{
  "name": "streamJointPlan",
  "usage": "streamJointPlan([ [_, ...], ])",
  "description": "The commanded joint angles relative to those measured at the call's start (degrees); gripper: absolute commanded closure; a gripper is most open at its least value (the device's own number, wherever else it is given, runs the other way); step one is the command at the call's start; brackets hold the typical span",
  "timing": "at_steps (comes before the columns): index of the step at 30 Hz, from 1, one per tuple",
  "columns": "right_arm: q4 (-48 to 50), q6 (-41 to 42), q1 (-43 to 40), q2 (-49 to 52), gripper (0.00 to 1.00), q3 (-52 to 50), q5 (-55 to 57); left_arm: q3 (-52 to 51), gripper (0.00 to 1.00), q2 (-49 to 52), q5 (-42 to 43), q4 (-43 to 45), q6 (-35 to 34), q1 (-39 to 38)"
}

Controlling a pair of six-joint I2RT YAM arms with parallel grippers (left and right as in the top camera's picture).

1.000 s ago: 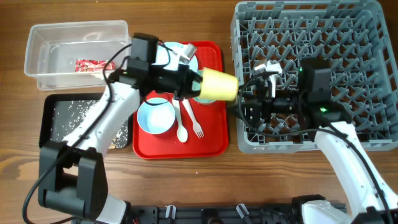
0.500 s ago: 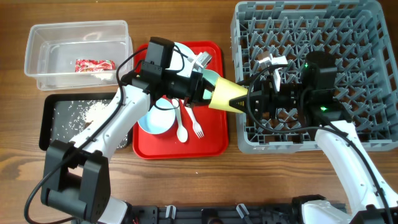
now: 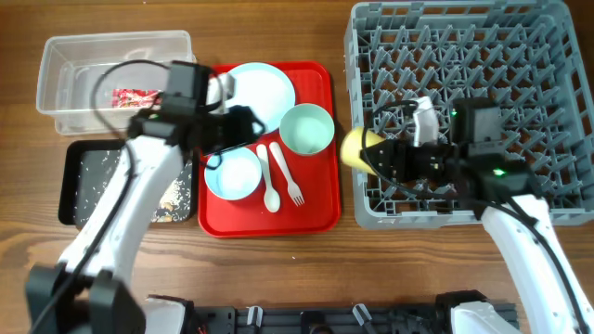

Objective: Sort waste into correct bins and load items into the dishwasher rack
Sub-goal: 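Lower the yellow cup into the dish rack with the right gripper, then grasp the mint green bowl on the red tray with the right gripper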

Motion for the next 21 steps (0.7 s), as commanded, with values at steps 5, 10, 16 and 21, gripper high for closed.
streamJointPlan([
  [5,-21.55,0.17,-0.28,0.13,0.96,17.66,29.97,-0.02,0.42,-6.88,-10.54,-6.08,1.66,5.01],
  [10,-29.46,1.25,-7.02,6.99,0.96,22.62,33.14,-0.02,0.41,-6.88,-10.54,-6.71,1.66,5.05],
  [16,-29.42,1.20,-9.84,17.86,0.96,22.64,32.92,-0.02,0.40,-6.88,-10.54,-6.73,1.66,5.05],
  [21,-29.77,1.33,-9.84,28.48,0.96,22.08,32.92,-0.02,0.40,-6.88,-10.54,-7.21,1.66,5.05],
])
